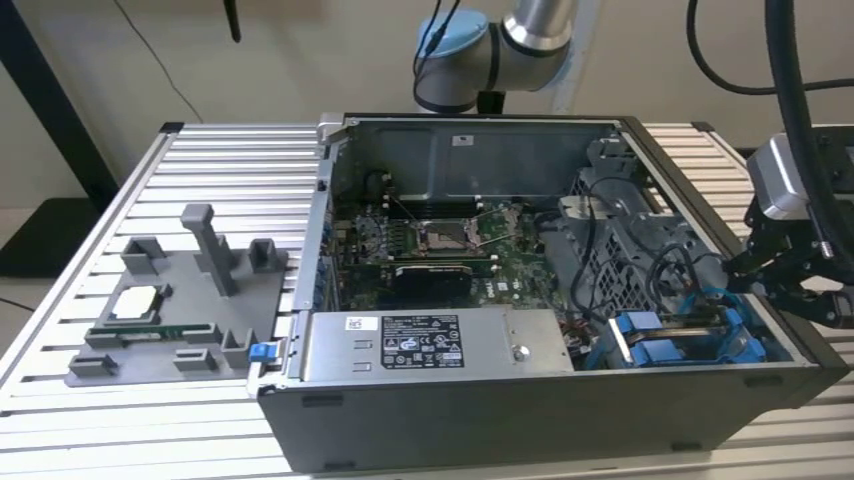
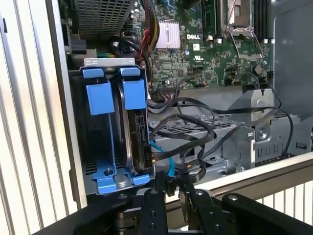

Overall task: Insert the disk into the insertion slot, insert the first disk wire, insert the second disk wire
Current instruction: 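Insert the second disk wire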

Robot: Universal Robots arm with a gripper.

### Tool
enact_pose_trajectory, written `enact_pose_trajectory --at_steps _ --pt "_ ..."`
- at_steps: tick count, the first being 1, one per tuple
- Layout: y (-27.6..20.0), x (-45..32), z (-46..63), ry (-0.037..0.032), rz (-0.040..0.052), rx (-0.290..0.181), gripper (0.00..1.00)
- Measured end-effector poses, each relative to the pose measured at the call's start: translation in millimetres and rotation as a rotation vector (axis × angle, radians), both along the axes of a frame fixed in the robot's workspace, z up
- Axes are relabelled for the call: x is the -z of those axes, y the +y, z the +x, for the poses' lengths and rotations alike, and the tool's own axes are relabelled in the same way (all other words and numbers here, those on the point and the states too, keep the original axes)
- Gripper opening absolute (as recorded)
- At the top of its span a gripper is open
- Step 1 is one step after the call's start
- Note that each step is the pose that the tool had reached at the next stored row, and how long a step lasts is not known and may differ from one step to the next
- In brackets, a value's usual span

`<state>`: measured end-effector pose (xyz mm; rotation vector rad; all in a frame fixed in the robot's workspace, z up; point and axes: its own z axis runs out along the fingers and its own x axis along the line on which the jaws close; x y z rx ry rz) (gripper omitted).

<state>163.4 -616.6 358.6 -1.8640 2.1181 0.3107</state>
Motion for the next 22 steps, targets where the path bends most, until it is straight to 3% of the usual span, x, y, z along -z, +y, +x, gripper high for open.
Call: enact_pose_trajectory --at_steps 6,13,18,22 --pt "-2.0 0.2 0.0 0.0 0.0007 0.006 0.0" --pt "-0.8 -1.6 -4.3 -0.0003 0.0006 0.006 0.0" --pt "4.3 -12.0 -11.3 -0.0031 0.0004 0.007 0.0" --pt "7.3 -24.7 -16.2 -0.0034 0.0005 0.007 0.0"
